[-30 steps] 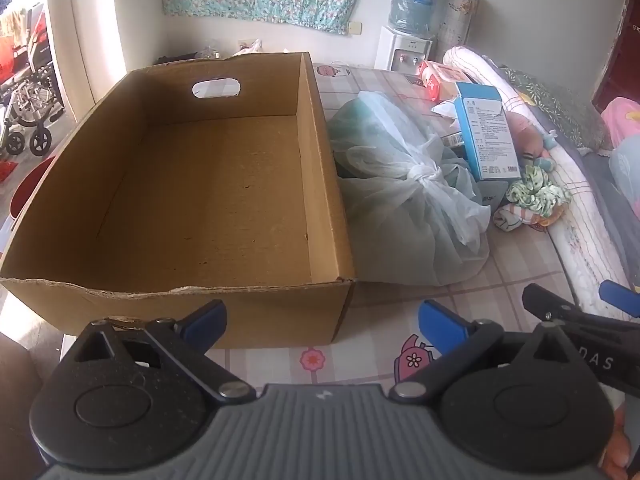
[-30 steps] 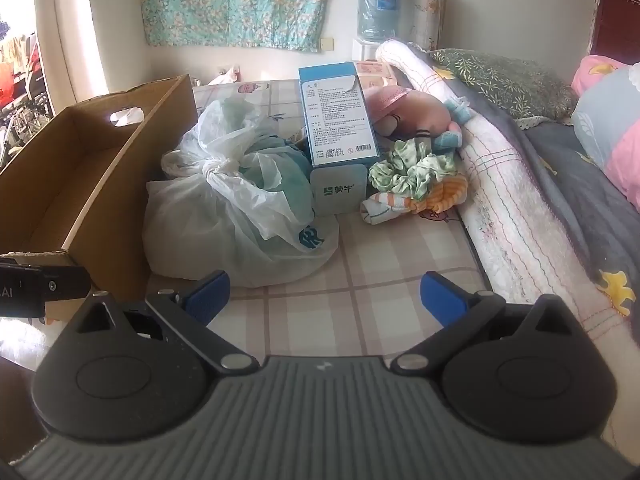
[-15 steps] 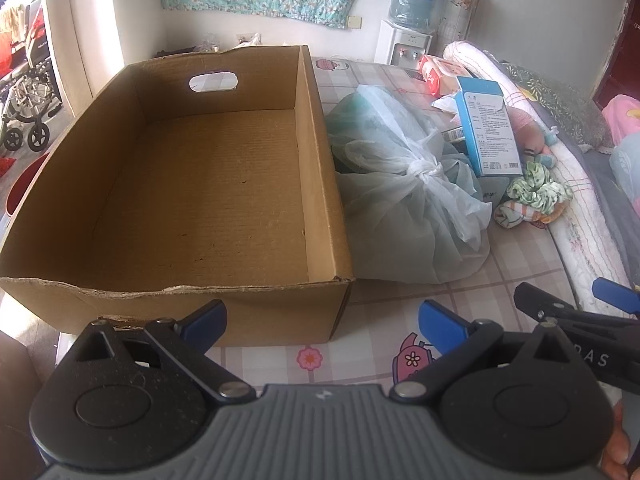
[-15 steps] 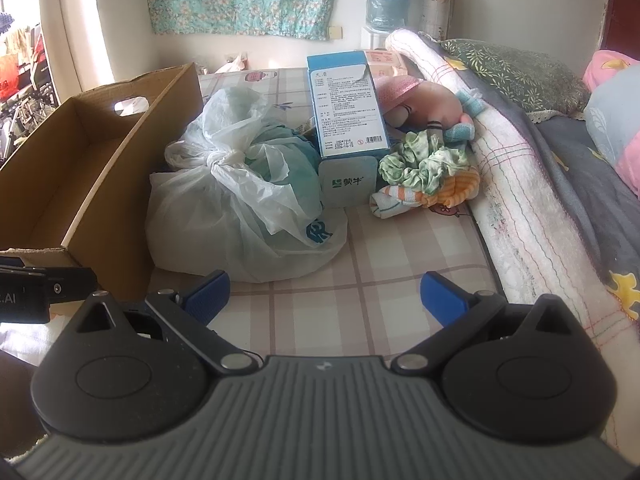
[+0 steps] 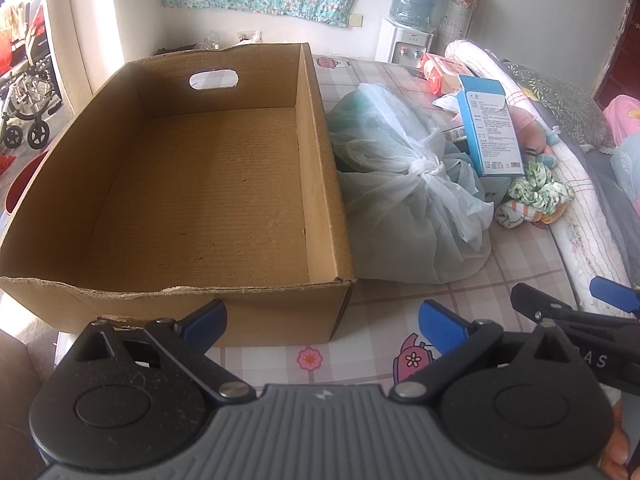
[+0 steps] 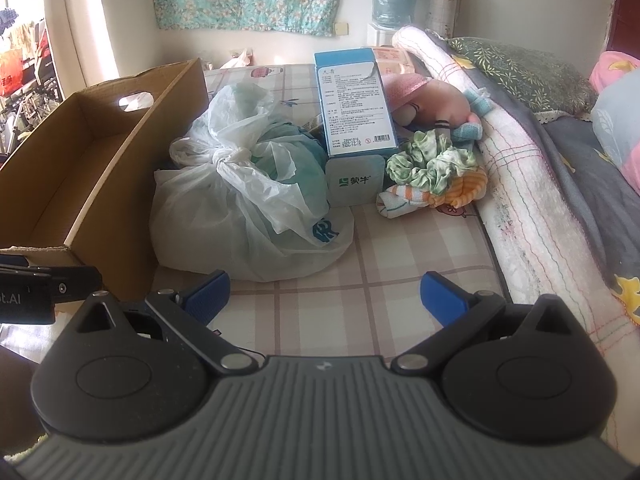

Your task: Organize soft objects

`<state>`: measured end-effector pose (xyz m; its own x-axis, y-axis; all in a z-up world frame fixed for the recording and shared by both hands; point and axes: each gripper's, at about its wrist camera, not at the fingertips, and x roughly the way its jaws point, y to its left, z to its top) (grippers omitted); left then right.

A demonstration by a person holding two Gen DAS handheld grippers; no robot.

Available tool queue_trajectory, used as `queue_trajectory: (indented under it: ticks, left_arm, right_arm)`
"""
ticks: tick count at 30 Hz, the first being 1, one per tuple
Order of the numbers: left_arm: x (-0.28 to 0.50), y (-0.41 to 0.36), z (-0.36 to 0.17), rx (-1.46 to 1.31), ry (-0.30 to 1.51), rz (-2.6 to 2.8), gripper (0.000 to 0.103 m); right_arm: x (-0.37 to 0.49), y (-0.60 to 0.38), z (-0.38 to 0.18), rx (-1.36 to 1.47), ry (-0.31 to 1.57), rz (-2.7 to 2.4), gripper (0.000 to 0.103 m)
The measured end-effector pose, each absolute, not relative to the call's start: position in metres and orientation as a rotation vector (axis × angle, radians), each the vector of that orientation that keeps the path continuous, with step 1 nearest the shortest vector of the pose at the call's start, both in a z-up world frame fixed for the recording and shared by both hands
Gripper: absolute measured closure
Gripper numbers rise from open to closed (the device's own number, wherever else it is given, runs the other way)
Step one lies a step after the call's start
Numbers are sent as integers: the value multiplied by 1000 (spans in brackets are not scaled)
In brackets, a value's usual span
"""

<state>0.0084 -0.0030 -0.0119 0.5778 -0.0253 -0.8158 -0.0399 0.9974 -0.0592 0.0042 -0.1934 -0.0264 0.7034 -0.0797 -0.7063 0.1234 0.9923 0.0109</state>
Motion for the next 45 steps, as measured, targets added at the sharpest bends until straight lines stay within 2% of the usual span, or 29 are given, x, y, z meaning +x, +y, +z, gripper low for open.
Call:
queue_trajectory:
  ticks: [29, 45]
  left_arm:
    - [6, -8, -9, -58, 959, 8, 1]
    - [33, -21, 32, 44, 856, -49, 0]
  right_arm:
    - [5, -194, -27, 62, 785, -109, 1]
    - [19, -216, -1, 52, 685, -119, 1]
